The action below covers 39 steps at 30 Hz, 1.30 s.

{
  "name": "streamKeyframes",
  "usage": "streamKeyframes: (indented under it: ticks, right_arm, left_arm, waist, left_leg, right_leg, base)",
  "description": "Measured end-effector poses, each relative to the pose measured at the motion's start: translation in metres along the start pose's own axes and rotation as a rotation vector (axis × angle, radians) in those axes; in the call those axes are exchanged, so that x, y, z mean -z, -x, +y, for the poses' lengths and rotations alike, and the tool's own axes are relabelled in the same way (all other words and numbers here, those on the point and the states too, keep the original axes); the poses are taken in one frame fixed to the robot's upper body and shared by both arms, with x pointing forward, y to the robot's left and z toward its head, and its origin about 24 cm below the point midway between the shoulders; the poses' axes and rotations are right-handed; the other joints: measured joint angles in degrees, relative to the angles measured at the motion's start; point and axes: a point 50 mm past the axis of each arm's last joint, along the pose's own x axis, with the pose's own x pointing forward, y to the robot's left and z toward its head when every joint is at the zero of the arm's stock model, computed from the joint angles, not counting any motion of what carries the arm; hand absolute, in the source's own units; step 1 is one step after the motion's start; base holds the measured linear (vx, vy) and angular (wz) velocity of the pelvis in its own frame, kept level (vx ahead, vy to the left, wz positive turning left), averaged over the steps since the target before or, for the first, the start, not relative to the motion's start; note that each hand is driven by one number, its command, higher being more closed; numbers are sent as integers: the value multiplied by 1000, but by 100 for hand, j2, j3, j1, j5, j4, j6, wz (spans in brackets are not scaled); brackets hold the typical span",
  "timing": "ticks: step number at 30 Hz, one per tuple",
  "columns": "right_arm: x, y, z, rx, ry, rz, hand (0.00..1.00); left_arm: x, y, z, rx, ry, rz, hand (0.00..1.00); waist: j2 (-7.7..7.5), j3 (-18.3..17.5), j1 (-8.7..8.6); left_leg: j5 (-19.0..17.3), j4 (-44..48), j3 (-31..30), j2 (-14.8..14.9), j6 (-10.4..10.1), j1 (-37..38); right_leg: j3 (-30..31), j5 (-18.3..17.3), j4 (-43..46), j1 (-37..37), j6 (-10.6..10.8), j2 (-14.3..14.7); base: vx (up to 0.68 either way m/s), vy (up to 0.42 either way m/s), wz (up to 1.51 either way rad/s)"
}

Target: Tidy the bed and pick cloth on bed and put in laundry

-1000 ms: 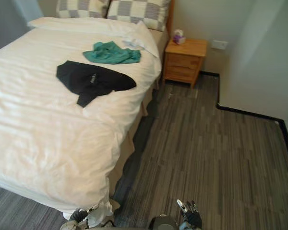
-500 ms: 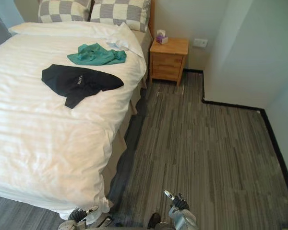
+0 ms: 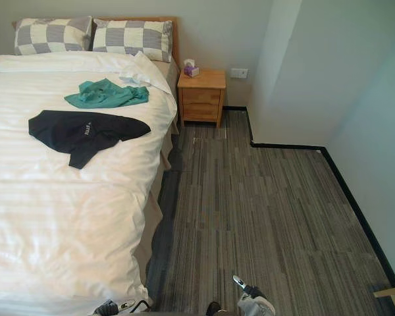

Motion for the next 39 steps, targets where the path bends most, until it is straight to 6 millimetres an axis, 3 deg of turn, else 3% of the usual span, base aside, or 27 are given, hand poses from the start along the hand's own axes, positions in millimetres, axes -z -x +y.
streamKeyframes:
  ticks: [7, 10, 13, 19, 22, 25, 26, 27, 28, 29, 31, 33, 36, 37, 38, 39]
  right_arm:
    - [6, 4, -18, -50, -10, -54, 0]
    - [14, 8, -28, -82, 31, -84, 0]
    - [10, 11, -32, -126, 92, -156, 0]
    - [18, 14, -38, -140, 65, -180, 0]
    - [16, 13, -34, -158, 87, -185, 0]
    - [14, 12, -33, -166, 145, -184, 0]
    - [12, 12, -33, -171, 163, -183, 0]
    - [10, 12, -34, -173, 177, -187, 0]
    - [7, 12, -34, -185, 193, -193, 0]
    - [7, 12, -34, -194, 201, -190, 0]
    - [1, 10, -31, -207, 221, -195, 0]
    - [4, 9, -30, -212, 214, -175, 0]
    - [6, 10, -29, -216, 206, -180, 0]
    - [6, 11, -29, -216, 230, -186, 0]
    - [8, 11, -31, -208, 234, -185, 0]
    - [10, 12, -32, -206, 246, -178, 0]
  left_arm:
    - [-3, 0, 2, 1, 70, -10, 0]
    - [-4, 0, 4, -1, 117, -17, 0]
    - [-6, 0, 9, -10, 131, -40, 0]
    - [6, 4, 15, -28, 121, -42, 0]
    - [10, 4, 16, -36, 121, -33, 0]
    - [19, 6, 18, -69, 151, -15, 0]
    - [19, 7, 17, -84, 169, -27, 0]
    - [19, 7, 16, -85, 184, -37, 0]
    - [22, 7, 12, -86, 210, -47, 0]
    - [25, 8, 10, -85, 219, -47, 0]
    - [26, 9, 8, -78, 239, -66, 0]
    - [15, 10, 9, -71, 234, -125, 0]
    - [-4, 8, 7, -59, 226, -189, 0]
    - [-5, 8, 7, -60, 230, -192, 0]
    - [-7, 7, 6, -57, 252, -192, 0]
    - [-7, 7, 7, -61, 263, -189, 0]
  waist:
    - [-140, 65, -59]
    - [-212, 88, -63]
    - [-245, 165, -132]
    - [-275, 309, -92]
    - [-269, 296, 9]
    - [-289, 301, -5]
    - [-278, 310, -4]
    - [-238, 311, 4]
    - [-124, 334, 21]
    - [-114, 379, 45]
    - [-59, 433, 166]
    - [-125, 518, 210]
    - [-136, 535, 163]
    - [-133, 549, 161]
    - [-123, 549, 148]
    - [-147, 545, 151]
  left_leg:
    - [7, -3, 46, -15, 16, -161]
    - [9, -28, 375, 2, 23, -274]
    - [5, -26, 768, 52, 49, -302]
    - [-80, -37, 1325, 327, -91, 1]
    - [-174, 199, 1599, 539, -249, -39]
    - [-206, 1318, 1867, 780, -298, -224]
    - [-154, 2439, 1732, 1011, -212, -637]
    - [-36, 3095, 1566, 1115, -25, -904]
    - [448, 4171, 1038, 1229, 305, -1396]
    - [537, 4716, 572, 1169, 196, -1694]
    - [-65, 5112, 97, 819, -38, -2034]
    - [-301, 4733, 202, 604, -64, -2134]
    - [-224, 2769, 673, 384, -31, -2183]
    - [100, 1824, 893, 285, 27, -2085]
    - [701, 1121, 1187, 257, 178, -1912]
    - [807, 1017, 1323, 193, 364, -1802]
  right_leg:
    - [75, 7, 7, -176, 6, -6]
    - [306, 30, 43, -413, 25, 29]
    - [426, -10, 65, -533, -12, 46]
    - [-502, -605, 873, -694, -100, -93]
    - [-456, -475, 613, -630, -123, 126]
    - [-23, -386, 244, -326, -171, 277]
    - [198, -406, 252, -257, -203, 304]
    - [281, -441, 264, -257, -256, 337]
    - [506, -513, 314, -195, -368, 424]
    - [744, -562, 347, -87, -477, 485]
    - [1288, -618, 475, 62, -590, 506]
    - [1476, -645, 429, 241, -548, 391]
    - [1469, -770, 241, 432, -359, 227]
    - [1240, -822, 171, 522, -255, 117]
    - [1052, -905, 145, 642, -125, 38]
    - [977, -960, 136, 729, -17, -45]
  base:
    - [4, 7, -4]
    - [42, 41, -43]
    - [37, 32, -49]
    - [35, -11, -20]
    - [108, -101, -43]
    - [124, -110, -71]
    - [94, -82, -55]
    - [108, -71, -85]
    - [81, -19, -96]
    - [166, 23, -119]
    - [230, 75, -137]
    - [149, 82, -95]
    - [183, 126, -19]
    - [265, 140, 26]
    - [366, 167, 39]
    - [334, 154, 45]
